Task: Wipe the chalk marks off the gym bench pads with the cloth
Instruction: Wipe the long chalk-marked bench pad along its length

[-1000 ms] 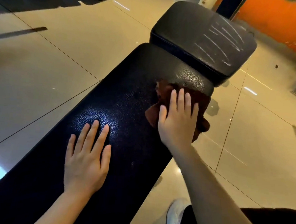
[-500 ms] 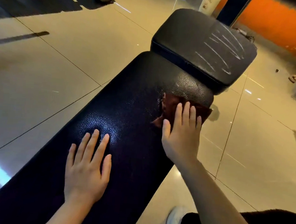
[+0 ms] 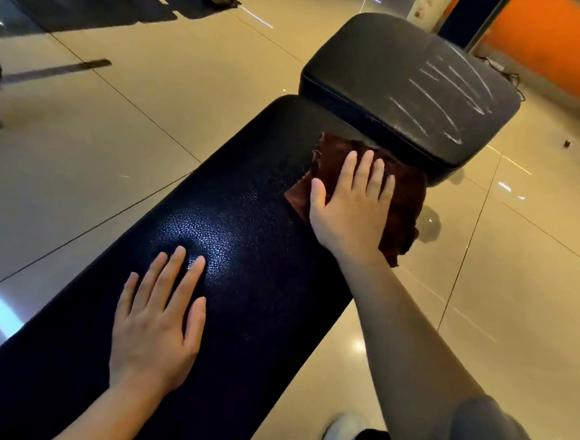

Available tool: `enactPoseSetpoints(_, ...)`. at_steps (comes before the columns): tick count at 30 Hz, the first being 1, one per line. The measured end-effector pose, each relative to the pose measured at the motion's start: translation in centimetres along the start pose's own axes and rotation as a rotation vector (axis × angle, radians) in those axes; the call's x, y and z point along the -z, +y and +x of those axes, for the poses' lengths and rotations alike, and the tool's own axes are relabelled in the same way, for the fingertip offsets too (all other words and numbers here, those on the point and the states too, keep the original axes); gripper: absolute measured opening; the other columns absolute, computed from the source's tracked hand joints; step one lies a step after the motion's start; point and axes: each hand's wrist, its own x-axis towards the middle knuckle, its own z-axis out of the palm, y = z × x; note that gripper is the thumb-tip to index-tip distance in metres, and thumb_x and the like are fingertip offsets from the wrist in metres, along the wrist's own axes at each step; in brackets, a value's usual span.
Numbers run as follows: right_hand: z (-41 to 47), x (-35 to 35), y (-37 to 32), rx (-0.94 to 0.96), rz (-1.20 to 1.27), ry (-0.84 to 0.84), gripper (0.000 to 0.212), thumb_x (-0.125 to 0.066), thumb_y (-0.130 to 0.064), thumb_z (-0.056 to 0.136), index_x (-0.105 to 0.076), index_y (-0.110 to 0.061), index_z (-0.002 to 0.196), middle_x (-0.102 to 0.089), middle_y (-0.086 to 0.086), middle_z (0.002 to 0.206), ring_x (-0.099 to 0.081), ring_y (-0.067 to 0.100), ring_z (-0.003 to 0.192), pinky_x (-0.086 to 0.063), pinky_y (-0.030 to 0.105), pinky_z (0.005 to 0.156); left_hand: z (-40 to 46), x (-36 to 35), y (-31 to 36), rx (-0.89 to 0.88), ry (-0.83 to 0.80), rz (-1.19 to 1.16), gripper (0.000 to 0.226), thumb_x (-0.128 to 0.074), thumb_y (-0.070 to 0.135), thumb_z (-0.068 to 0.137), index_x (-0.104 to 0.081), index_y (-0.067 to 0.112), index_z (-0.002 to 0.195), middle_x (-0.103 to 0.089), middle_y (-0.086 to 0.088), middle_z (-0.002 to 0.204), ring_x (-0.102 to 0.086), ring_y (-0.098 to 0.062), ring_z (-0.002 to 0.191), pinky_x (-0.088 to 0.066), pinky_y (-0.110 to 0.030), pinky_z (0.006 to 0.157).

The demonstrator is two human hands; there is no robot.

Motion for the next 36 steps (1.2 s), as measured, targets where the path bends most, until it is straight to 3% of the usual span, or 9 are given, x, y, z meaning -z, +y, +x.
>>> enactPoseSetpoints(5, -9.2, -1.2, -3.3, 0.221, 0.13, 0.0, 0.071, -0.018, -0.053, 0.095, -0.02, -0.016, 0.155, -0.011, 0.01, 0.163, -0.005, 0.027, 0.15, 0.002, 0.044, 0.121, -0.1, -0.1, -0.2, 0.01, -0.045, 0.047, 0.054, -0.027, 0.041, 0.096, -0.03, 0.026, 0.148, -0.031, -0.005, 0.155, -0.024, -0.022, 0.144, -0.009, -0.041, 0.117)
enactPoseSetpoints(7, -8.8, -0.8, -2.4, 0.28, 0.118, -0.054, 0.068, -0.019, -0.058, 0.095, -0.022, -0.025, 0.154, -0.012, 0.005, 0.163, -0.004, 0.026, 0.15, 0.002, 0.044, 0.12, -0.2, 0.1, 0.0, 0.017, -0.053, 0.046, 0.055, -0.027, 0.041, 0.095, -0.03, 0.025, 0.148, -0.03, -0.004, 0.155, -0.023, -0.021, 0.144, -0.009, -0.041, 0.117)
enactPoseSetpoints(10, -2.9, -0.3, -0.3, 0.222, 0.056, -0.042, 0.065, -0.014, -0.06, 0.096, -0.013, -0.034, 0.155, -0.003, 0.0, 0.164, 0.003, 0.023, 0.151, 0.005, 0.043, 0.12, -0.1, 0.1, -0.1, 0.013, -0.035, 0.03, 0.056, -0.029, 0.039, 0.094, -0.032, 0.024, 0.147, -0.031, -0.004, 0.155, -0.024, -0.02, 0.143, -0.005, -0.037, 0.118)
enactPoseSetpoints(14, 2.2, 0.3, 0.4, 0.067, 0.061, -0.012, 0.061, -0.018, -0.049, 0.102, -0.01, -0.02, 0.156, -0.004, 0.005, 0.164, 0.0, 0.023, 0.151, 0.004, 0.04, 0.121, 0.2, 0.1, -0.1, -0.001, -0.014, 0.005, 0.056, -0.031, 0.039, 0.092, -0.032, 0.026, 0.146, -0.031, -0.002, 0.154, -0.026, -0.021, 0.143, -0.007, -0.038, 0.118)
enactPoseSetpoints(19, -6.3, -0.8, -1.9, 0.154, 0.121, 0.071, 0.064, -0.021, -0.046, 0.097, -0.031, -0.014, 0.152, -0.024, 0.01, 0.16, -0.018, 0.029, 0.148, -0.003, 0.041, 0.12, 0.3, 0.4, 0.0, 0.007, -0.032, 0.007, 0.055, -0.032, 0.039, 0.092, -0.035, 0.025, 0.145, -0.035, -0.004, 0.153, -0.027, -0.022, 0.142, -0.009, -0.039, 0.117)
enactPoseSetpoints(23, -3.9, -0.1, 1.0, 0.356, -0.005, -0.045, 0.076, -0.016, -0.066, 0.092, -0.02, -0.023, 0.155, -0.013, 0.004, 0.163, -0.007, 0.024, 0.15, 0.0, 0.039, 0.121, 0.1, 0.3, 0.0, 0.003, -0.04, 0.01, 0.055, -0.031, 0.039, 0.093, -0.035, 0.025, 0.146, -0.033, -0.003, 0.154, -0.026, -0.021, 0.143, -0.01, -0.04, 0.117)
enactPoseSetpoints(28, 3.2, 0.5, 1.3, 0.155, -0.033, -0.055, 0.079, -0.012, -0.071, 0.093, -0.006, -0.023, 0.156, -0.001, 0.003, 0.164, 0.004, 0.021, 0.151, 0.004, 0.04, 0.121, -0.1, -0.2, -0.3, 0.007, -0.033, 0.002, 0.055, -0.029, 0.041, 0.094, -0.031, 0.028, 0.147, -0.029, -0.002, 0.156, -0.022, -0.02, 0.145, -0.012, -0.043, 0.118)
enactPoseSetpoints(32, -4.2, 0.3, 1.0, 0.174, 0.049, 0.017, 0.075, -0.011, -0.062, 0.094, -0.015, -0.019, 0.156, -0.011, 0.004, 0.163, -0.004, 0.022, 0.151, 0.0, 0.041, 0.122, -0.1, 0.1, -0.1, 0.007, -0.017, -0.002, 0.055, -0.03, 0.04, 0.093, -0.035, 0.025, 0.146, -0.033, -0.004, 0.154, -0.026, -0.021, 0.143, -0.017, -0.047, 0.116)
enactPoseSetpoints(36, -5.8, 0.8, 2.1, 0.266, 0.051, -0.067, 0.078, -0.016, -0.065, 0.09, -0.024, -0.021, 0.154, -0.018, 0.002, 0.162, -0.011, 0.021, 0.15, -0.003, 0.039, 0.12, 0.0, 0.0, 0.0, 0.012, -0.006, 0.003, 0.056, -0.031, 0.04, 0.092, -0.037, 0.024, 0.145, -0.035, -0.005, 0.153, -0.027, -0.021, 0.142, -0.018, -0.047, 0.115)
